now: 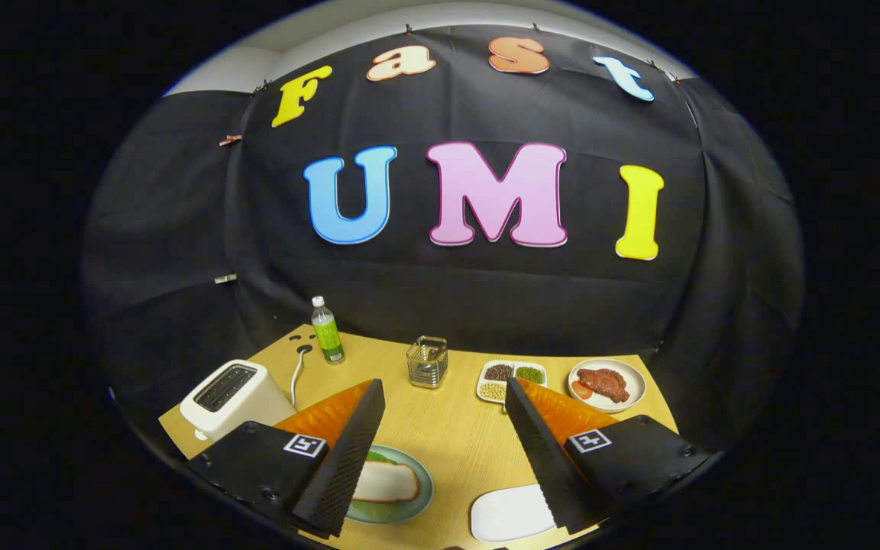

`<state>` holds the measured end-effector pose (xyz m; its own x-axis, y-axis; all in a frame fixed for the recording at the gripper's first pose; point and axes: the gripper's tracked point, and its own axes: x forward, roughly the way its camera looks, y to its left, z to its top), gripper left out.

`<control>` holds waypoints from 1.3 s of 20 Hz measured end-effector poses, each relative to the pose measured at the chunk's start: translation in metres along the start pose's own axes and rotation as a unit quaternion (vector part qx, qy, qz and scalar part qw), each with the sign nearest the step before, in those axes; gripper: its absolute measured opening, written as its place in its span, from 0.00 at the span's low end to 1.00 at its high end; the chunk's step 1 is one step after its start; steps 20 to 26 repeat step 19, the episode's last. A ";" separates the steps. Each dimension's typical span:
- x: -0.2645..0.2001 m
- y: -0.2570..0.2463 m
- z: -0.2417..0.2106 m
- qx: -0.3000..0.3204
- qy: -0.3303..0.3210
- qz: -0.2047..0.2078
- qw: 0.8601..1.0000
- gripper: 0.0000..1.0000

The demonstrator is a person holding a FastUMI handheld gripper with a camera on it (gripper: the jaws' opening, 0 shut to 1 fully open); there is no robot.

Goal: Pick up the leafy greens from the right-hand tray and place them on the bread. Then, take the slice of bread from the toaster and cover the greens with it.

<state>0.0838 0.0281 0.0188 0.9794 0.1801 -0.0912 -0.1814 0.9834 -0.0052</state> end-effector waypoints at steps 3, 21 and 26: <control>-0.033 -0.015 0.022 -0.010 -0.026 -0.018 0.999 0.98; -0.090 -0.005 0.012 -0.009 -0.040 -0.079 0.996 0.98; -0.090 -0.005 0.012 -0.009 -0.040 -0.079 0.996 0.98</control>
